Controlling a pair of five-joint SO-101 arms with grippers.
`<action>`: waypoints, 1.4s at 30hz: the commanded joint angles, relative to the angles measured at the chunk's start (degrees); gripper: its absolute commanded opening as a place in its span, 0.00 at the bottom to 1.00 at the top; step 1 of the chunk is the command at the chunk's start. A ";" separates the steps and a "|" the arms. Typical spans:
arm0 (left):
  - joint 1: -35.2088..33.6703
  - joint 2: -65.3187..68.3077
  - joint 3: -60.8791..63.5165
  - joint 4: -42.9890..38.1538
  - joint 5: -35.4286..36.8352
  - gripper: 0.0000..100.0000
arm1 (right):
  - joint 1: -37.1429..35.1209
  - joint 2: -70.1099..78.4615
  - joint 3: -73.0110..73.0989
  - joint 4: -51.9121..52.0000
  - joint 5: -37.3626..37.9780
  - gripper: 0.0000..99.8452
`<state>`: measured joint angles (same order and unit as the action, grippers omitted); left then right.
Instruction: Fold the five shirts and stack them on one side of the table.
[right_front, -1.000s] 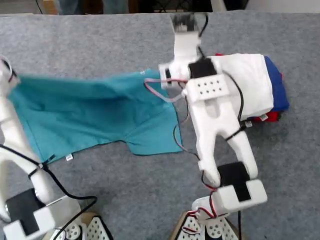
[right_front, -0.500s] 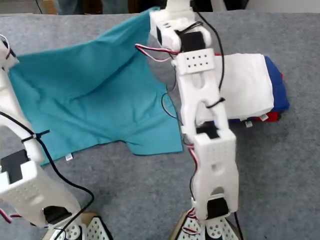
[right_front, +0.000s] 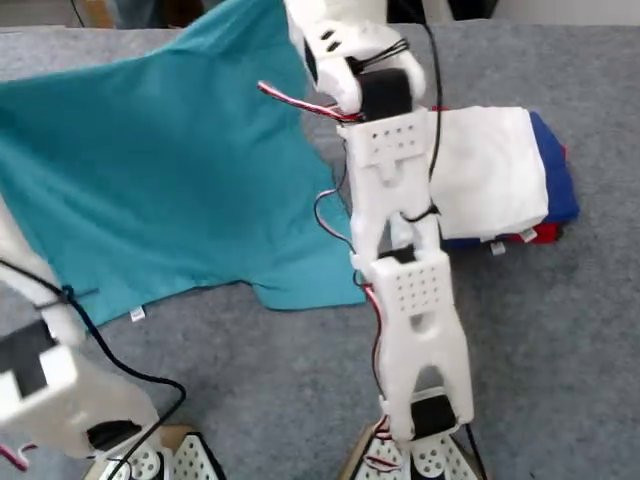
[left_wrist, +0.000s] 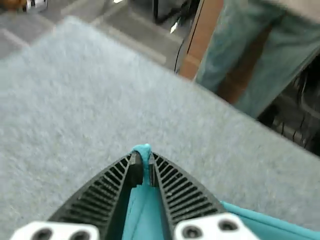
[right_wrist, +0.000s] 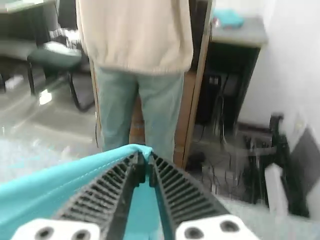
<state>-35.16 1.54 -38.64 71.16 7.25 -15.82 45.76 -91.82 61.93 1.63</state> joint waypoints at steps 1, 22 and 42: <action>-0.75 -9.23 -7.34 5.27 0.00 0.03 | -0.09 -14.73 -1.89 1.93 0.18 0.01; -6.81 -52.48 -13.85 28.22 -7.47 0.03 | -0.35 -56.31 2.77 17.67 0.18 0.01; -1.71 -45.19 74.33 -65.23 -2.02 0.03 | -1.14 -20.97 49.27 -38.42 0.18 0.01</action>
<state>-38.86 -46.73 29.49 31.34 4.26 -16.09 19.56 -38.99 30.11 1.63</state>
